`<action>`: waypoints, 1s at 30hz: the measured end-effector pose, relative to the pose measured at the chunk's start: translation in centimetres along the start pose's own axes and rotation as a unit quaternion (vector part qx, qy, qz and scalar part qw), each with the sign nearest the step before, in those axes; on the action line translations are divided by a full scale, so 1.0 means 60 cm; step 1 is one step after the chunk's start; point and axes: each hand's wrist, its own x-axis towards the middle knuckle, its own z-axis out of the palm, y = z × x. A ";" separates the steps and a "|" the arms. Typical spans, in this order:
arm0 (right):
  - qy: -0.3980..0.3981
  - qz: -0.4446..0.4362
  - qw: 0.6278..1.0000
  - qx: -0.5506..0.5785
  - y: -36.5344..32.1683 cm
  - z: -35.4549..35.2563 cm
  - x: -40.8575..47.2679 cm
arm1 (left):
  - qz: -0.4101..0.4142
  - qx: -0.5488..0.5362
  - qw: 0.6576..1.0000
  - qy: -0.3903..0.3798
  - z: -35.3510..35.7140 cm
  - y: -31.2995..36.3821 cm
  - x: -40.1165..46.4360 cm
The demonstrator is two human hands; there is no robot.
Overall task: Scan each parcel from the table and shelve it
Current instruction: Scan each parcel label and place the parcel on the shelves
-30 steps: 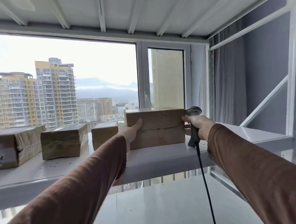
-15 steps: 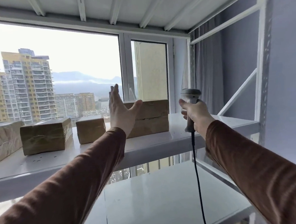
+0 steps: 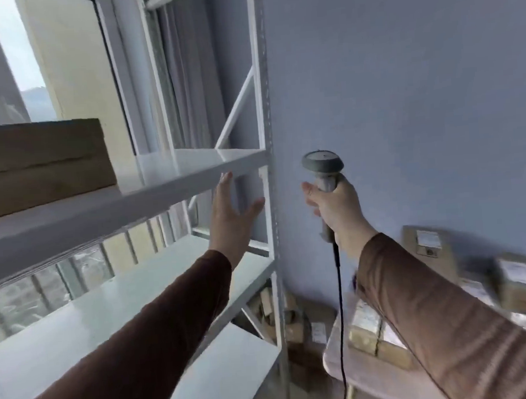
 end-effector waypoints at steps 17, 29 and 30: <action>0.166 0.205 0.961 -0.081 0.329 -0.503 -0.126 | -0.233 -0.063 0.936 -0.255 0.563 -0.125 -0.252; 0.159 0.343 0.924 -0.048 0.634 -0.515 -0.083 | -0.297 0.113 0.909 -0.272 0.736 -0.323 -0.312; 0.160 0.350 0.922 -0.049 0.655 -0.506 -0.077 | -0.290 0.124 0.908 -0.275 0.747 -0.337 -0.309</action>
